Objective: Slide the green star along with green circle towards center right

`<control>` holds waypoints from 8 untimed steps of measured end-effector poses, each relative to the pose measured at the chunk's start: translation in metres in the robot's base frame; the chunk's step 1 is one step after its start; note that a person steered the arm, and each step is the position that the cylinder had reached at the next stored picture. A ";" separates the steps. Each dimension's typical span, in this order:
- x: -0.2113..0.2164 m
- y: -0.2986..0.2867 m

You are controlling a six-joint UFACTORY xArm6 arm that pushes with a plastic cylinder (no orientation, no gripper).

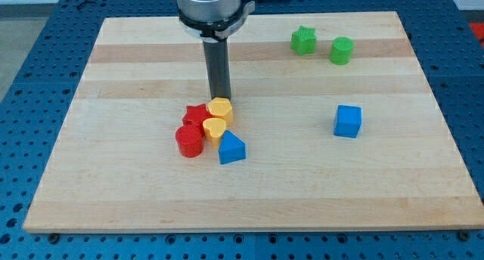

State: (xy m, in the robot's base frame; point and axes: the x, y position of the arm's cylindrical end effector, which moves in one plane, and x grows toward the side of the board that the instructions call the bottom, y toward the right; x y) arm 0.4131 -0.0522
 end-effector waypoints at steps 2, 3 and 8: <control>-0.011 0.007; -0.067 0.061; -0.154 0.072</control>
State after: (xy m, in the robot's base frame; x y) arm 0.2591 0.0202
